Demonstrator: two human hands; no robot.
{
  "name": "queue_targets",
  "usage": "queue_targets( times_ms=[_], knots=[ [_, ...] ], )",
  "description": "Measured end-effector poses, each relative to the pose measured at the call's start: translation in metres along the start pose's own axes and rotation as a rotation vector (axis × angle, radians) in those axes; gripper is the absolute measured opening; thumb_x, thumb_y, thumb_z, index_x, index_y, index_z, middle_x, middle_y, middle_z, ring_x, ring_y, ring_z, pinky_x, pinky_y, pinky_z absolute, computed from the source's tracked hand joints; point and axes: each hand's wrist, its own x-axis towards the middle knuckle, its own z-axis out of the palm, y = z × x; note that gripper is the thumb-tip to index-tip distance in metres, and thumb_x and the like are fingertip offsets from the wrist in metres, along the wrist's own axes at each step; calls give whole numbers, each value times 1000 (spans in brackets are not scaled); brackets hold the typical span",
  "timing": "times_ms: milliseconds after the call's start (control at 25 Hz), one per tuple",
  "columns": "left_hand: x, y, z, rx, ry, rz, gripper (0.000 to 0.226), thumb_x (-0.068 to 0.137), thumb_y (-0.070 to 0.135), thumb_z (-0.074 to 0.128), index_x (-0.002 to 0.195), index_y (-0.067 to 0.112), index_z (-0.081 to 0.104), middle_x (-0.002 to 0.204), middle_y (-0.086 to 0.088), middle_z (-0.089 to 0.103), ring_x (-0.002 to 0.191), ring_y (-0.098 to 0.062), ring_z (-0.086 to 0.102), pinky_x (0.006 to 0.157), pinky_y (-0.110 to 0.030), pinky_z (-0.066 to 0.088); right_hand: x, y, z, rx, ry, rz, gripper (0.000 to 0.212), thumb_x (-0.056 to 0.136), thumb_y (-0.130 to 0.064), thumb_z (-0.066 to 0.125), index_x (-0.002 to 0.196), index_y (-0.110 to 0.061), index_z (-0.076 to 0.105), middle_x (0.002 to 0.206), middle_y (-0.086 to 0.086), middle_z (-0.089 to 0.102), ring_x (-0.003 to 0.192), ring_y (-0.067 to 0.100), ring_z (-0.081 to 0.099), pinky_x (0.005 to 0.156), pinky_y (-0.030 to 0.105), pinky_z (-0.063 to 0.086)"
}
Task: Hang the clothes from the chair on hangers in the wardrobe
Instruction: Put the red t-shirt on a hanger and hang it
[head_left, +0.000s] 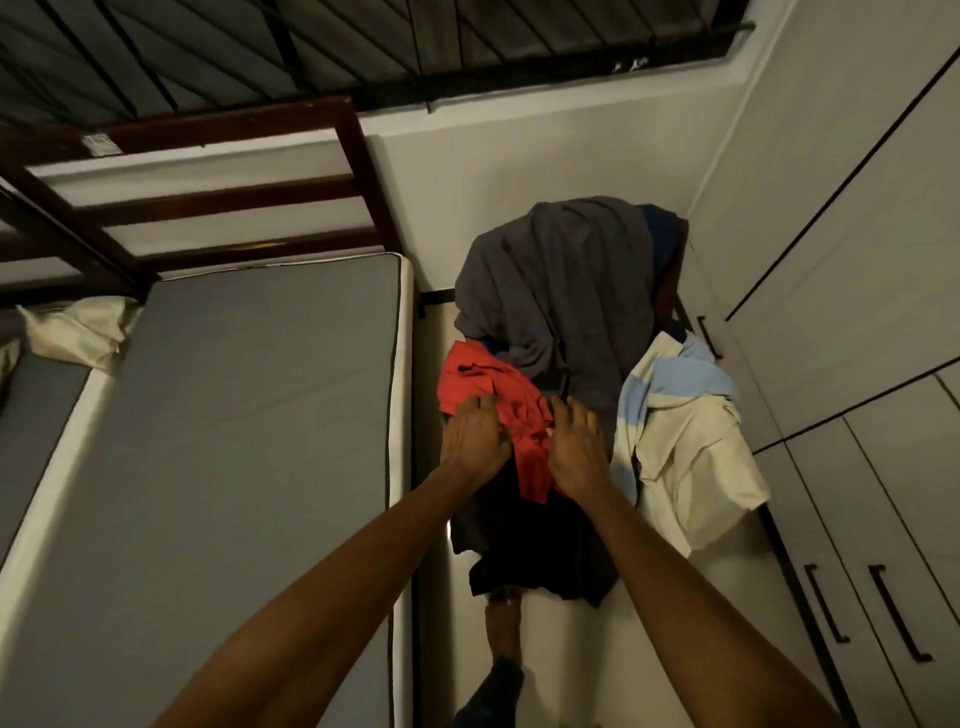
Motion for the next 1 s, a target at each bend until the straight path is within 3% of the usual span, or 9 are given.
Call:
queue_targets(
  times_ms=[80,280,440,520,640,720,800,920,1000],
  knots=[
    [24,-15,13,-38,-19,-29,43,97,30,57,133,6,50,126,-19,55,108,-38,59,84,-45,52,23,3,25,-8,-68,40,59,94,-11,56,150,-5,40,151,23,41,133,43,42,109,48,36],
    [75,-50,41,-85,-47,-101,47,98,39,59,131,7,50,127,-17,55,110,-35,59,87,-43,50,73,4,66,75,-82,193,44,95,-17,58,134,1,49,133,26,51,121,45,48,102,49,39],
    [114,-66,61,-169,-30,-225,62,93,40,68,137,5,42,126,-18,58,112,-35,60,88,-45,52,114,8,87,47,-144,334,56,94,-37,67,136,-5,52,139,21,47,130,40,43,105,48,39],
    [123,-67,70,-217,-19,-264,75,88,34,74,145,6,33,127,-18,59,111,-38,62,86,-45,53,123,15,100,14,-180,331,41,91,-37,70,123,-12,65,134,19,52,125,39,49,103,46,42],
    [132,-71,75,-235,-38,-329,100,82,21,77,158,9,14,135,-21,51,108,-41,62,82,-47,56,126,21,107,381,-192,307,8,81,-20,74,80,-15,67,87,8,68,80,24,65,76,39,51],
    [135,-74,72,-252,-35,-373,102,82,13,74,161,19,10,140,-22,41,97,-40,63,73,-45,57,114,17,90,811,-296,326,24,79,0,69,68,-17,55,64,2,53,56,8,47,60,30,40],
    [133,-74,69,-348,-33,-419,86,86,10,66,158,24,21,139,-16,40,93,-35,62,75,-44,57,98,15,67,1044,-380,283,25,84,8,63,73,-13,56,66,3,48,58,6,42,57,24,35],
    [131,-61,71,-641,25,-571,40,94,25,54,131,12,57,121,-15,66,99,-35,66,90,-47,56,82,6,38,1193,-428,262,25,87,7,58,73,-15,58,70,3,55,63,9,49,60,22,40],
    [128,-47,68,-933,13,-701,44,94,43,58,107,3,67,102,-16,73,90,-32,70,81,-44,58,73,-4,23,1268,-427,254,19,82,0,61,75,-18,61,75,7,57,69,16,52,65,27,43]
  ],
)
